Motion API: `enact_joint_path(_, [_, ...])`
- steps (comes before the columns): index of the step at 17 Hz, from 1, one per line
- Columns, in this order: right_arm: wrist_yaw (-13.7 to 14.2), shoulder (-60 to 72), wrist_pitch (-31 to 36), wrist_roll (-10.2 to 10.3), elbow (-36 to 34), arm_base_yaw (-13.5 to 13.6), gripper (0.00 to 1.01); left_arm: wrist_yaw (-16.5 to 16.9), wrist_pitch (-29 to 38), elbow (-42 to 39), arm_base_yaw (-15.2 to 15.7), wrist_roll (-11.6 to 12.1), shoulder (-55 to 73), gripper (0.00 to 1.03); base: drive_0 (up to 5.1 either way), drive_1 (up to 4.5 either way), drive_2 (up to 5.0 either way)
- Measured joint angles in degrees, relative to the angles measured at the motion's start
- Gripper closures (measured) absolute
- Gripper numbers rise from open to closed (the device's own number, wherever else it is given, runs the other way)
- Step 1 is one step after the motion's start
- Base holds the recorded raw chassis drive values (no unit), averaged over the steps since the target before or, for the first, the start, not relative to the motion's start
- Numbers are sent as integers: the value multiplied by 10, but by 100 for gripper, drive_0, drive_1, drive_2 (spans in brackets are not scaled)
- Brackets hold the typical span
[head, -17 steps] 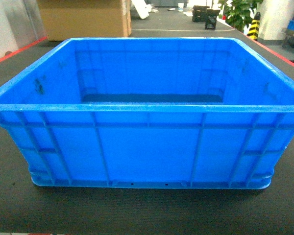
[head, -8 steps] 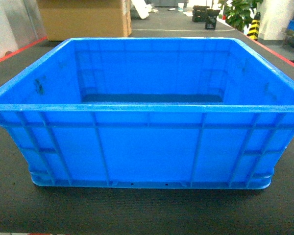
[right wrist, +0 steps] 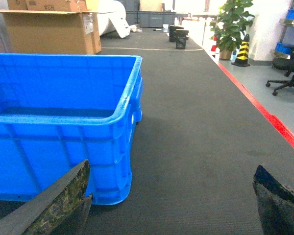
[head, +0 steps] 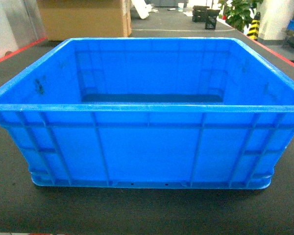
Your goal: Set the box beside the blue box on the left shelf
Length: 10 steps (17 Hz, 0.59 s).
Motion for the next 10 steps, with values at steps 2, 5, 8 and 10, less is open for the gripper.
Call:
enact_joint_path(2, [0, 0, 0, 0, 0, 0, 3, 0, 0, 0, 0, 0, 0, 5, 0, 0, 0])
enact_joint_path(5, [0, 0, 0, 0, 0, 0, 3, 0, 0, 0, 0, 0, 0, 5, 0, 0, 0])
enact_joint_path(8, [0, 0, 0, 0, 0, 0, 3, 0, 0, 0, 0, 0, 0, 5, 0, 0, 0])
enact_joint_path(10, [0, 0, 0, 0, 0, 0, 3, 0, 0, 0, 0, 0, 0, 5, 0, 0, 0])
